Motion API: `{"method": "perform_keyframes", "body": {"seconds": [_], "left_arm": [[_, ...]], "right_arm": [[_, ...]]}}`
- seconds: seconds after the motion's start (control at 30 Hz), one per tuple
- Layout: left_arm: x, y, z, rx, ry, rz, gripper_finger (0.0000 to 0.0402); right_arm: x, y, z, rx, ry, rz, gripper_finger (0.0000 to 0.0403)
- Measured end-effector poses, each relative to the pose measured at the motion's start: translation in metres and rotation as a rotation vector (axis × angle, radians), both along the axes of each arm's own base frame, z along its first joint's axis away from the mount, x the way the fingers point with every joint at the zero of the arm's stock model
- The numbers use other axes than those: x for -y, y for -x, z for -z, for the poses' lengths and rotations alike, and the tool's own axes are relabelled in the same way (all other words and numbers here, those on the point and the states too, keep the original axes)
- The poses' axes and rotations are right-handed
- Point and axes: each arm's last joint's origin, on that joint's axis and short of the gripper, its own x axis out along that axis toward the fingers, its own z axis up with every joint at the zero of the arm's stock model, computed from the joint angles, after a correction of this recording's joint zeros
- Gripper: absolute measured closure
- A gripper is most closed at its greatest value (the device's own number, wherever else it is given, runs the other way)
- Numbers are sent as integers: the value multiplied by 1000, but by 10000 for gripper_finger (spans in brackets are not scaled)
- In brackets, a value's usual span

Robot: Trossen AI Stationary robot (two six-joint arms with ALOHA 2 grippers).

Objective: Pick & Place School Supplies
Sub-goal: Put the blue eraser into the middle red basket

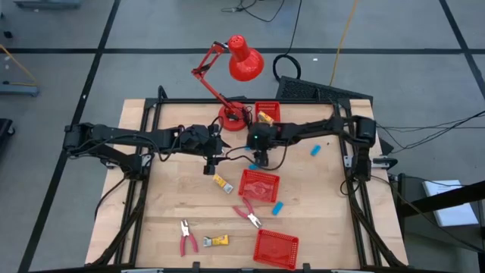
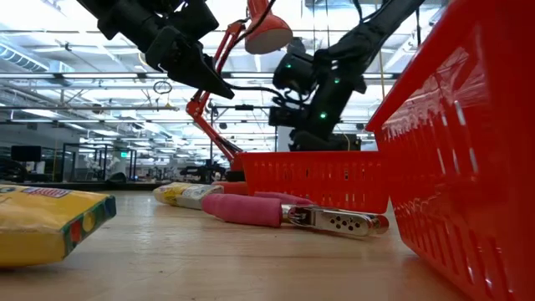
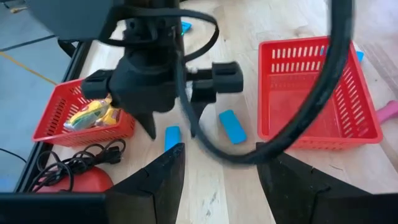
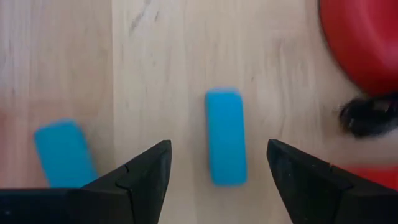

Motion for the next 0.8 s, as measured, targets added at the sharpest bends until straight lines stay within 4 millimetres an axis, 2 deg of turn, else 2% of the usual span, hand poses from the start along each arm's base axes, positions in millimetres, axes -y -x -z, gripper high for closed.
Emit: {"method": "perform_keyframes", "body": {"seconds": [0.3, 0.8], "left_arm": [[0, 0, 0, 4, -1, -1, 204], [-1, -1, -1, 14, -1, -2, 204]], "right_arm": [[3, 3, 1, -20, -13, -7, 164], [14, 7, 2, -18, -64, -12, 165]]}}
